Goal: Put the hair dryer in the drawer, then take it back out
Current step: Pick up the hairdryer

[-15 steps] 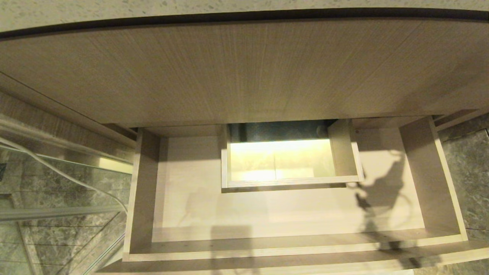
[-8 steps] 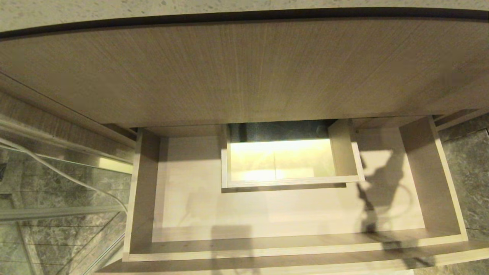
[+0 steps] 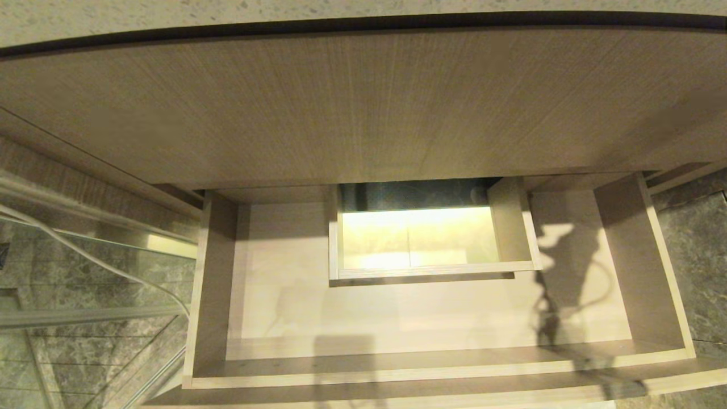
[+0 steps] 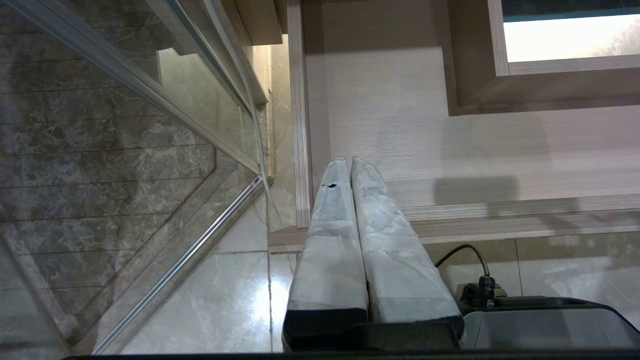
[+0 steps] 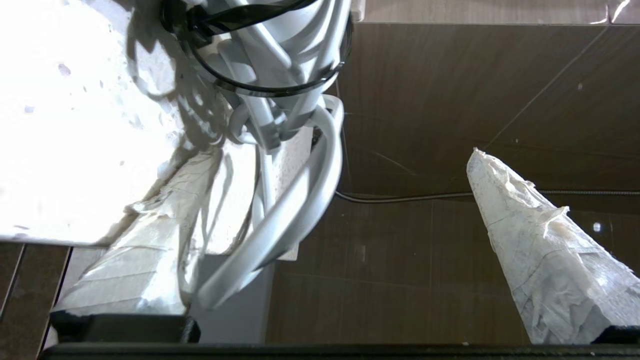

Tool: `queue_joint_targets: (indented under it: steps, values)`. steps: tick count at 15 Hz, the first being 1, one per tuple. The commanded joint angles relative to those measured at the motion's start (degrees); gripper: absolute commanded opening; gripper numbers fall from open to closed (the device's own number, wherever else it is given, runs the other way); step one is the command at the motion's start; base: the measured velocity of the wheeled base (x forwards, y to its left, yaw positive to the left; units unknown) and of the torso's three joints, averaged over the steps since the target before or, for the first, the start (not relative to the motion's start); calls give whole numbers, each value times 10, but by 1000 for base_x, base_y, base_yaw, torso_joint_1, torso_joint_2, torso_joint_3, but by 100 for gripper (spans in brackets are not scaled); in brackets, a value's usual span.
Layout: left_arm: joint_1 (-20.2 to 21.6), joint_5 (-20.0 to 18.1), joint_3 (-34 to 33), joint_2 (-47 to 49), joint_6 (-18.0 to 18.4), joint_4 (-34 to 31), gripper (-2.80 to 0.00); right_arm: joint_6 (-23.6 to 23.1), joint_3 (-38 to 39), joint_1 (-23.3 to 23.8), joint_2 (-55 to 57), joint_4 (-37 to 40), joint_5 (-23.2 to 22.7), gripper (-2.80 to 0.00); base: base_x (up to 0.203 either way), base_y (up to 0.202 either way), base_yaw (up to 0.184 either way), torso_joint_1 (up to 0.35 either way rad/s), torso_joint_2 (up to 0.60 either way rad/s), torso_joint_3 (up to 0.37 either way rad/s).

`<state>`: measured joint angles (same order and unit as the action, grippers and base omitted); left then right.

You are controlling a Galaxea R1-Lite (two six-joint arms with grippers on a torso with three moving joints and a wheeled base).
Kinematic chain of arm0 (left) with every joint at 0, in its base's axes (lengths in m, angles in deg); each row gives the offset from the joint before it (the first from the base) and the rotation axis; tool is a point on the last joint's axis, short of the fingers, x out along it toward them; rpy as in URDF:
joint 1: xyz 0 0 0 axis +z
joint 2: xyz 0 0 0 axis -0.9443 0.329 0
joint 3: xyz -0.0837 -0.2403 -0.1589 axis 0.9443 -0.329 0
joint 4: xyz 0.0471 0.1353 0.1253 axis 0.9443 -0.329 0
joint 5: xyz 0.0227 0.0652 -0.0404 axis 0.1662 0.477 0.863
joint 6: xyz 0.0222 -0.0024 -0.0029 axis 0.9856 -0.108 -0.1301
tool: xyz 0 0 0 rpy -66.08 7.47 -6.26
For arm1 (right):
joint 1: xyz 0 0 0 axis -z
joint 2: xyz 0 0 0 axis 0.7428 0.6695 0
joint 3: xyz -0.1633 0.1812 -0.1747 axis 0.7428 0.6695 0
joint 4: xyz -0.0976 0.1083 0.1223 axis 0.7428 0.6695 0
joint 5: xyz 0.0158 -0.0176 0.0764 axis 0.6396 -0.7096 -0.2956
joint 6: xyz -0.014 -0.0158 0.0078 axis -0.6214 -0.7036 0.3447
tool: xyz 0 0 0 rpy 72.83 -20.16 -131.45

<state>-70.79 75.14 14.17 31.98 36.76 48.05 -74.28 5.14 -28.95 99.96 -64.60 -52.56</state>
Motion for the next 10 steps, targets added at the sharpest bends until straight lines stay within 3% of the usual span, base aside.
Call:
queue_joint_targets:
  steps: [1,5,6,10]
  values:
    - [0,0,0,0,0,0,-280,-5,3,0,11,-1,1,0,0,0,0,0,0,0]
    - [0,0,0,0,0,0,-280,-6,-1,0,31,-1,0,0,0,0,0,0,0,0]
    - [0,0,0,0,0,0,-280,-5,1,0,35,-2,0,-280,0,0,0,0,0,0]
    - [0,0,0,0,0,0,-280,-1,6,-1,31,-2,1,-280,0,0,0,0,0,0]
